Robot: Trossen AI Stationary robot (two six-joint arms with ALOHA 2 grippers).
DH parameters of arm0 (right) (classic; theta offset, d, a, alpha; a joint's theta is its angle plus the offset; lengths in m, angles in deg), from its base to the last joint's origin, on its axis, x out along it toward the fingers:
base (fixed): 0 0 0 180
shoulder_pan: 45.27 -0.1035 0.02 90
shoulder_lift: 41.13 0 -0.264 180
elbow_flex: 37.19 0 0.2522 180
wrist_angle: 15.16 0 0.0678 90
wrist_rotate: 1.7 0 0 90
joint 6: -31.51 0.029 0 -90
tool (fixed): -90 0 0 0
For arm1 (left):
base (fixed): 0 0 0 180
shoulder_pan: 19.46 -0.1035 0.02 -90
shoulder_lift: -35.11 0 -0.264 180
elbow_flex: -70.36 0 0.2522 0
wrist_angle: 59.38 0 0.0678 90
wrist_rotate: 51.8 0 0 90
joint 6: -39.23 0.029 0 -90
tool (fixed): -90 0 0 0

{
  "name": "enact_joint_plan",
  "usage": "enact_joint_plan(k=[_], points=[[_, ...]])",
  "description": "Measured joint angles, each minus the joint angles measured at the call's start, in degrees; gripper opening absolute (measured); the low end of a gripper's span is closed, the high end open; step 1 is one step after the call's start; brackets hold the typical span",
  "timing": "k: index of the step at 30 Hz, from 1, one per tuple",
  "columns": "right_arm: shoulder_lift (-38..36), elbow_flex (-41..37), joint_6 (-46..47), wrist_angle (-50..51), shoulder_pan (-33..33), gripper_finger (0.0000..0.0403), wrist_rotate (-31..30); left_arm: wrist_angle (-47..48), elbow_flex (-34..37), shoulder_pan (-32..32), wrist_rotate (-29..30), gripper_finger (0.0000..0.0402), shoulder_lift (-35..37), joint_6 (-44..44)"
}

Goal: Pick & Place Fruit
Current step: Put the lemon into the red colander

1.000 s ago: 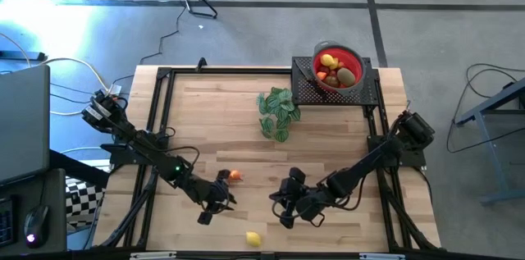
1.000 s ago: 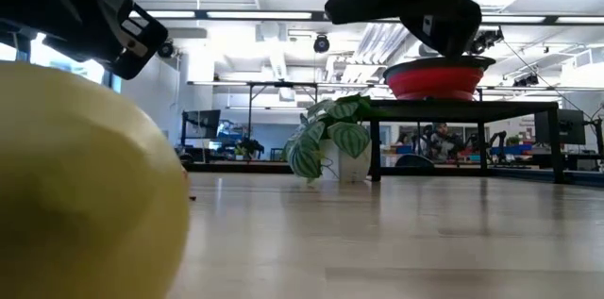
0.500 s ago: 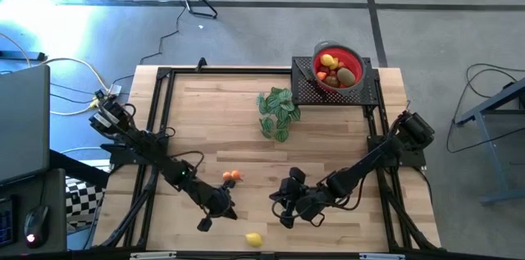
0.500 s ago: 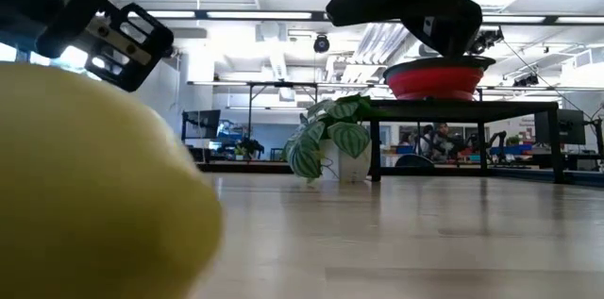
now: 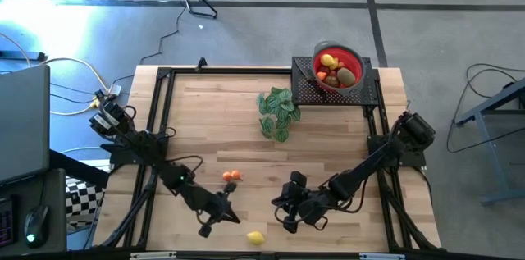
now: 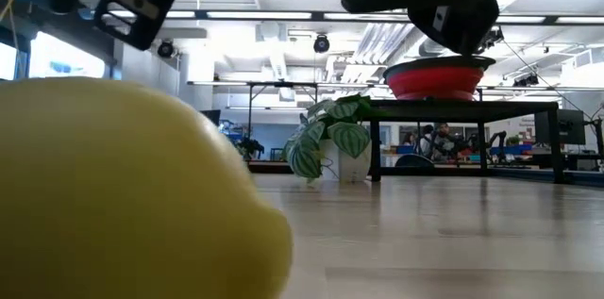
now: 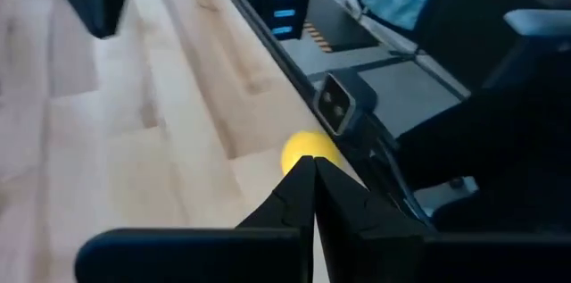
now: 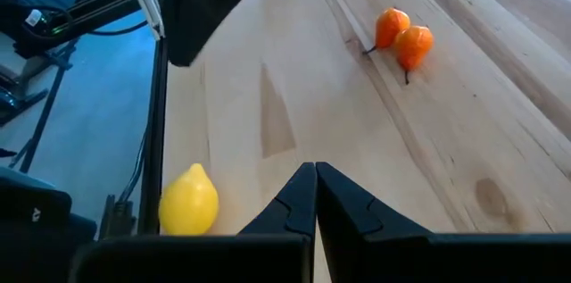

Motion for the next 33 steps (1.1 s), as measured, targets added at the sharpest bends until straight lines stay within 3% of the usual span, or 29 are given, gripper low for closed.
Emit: enact_joint_plan(k=[6,9,16,20,27,33], points=[[-2.41,-0.02,-1.24,1.52,0.04,0.0003,-0.42,12.26,-6.03,-0.81,2.69,0.0,-0.66,-0.02],[-4.34,-0.02,-2.03,2.39,0.04,0.0003,-1.19,17.29,-8.14,-1.66,0.37,0.0,-1.5,0.34],[-8.03,-0.02,-5.55,3.76,-0.5,0.0003,-2.51,15.75,-9.98,-3.84,-1.7,0.0017,-4.96,0.87],[-8.34,-0.02,-6.5,3.94,-0.74,0.0003,-2.58,15.75,-10.0,-4.6,-1.53,0.0073,-5.26,0.92],[-8.44,-0.02,-6.14,4.66,-0.74,0.0003,-2.5,15.78,-10.0,-5.09,-2.43,0.0218,-5.43,-0.8],[-8.44,-0.02,-6.1,5.18,-0.7,0.0003,-3.26,10.53,-10.02,-5.13,-4.05,0.0314,-9.23,-2.09]])
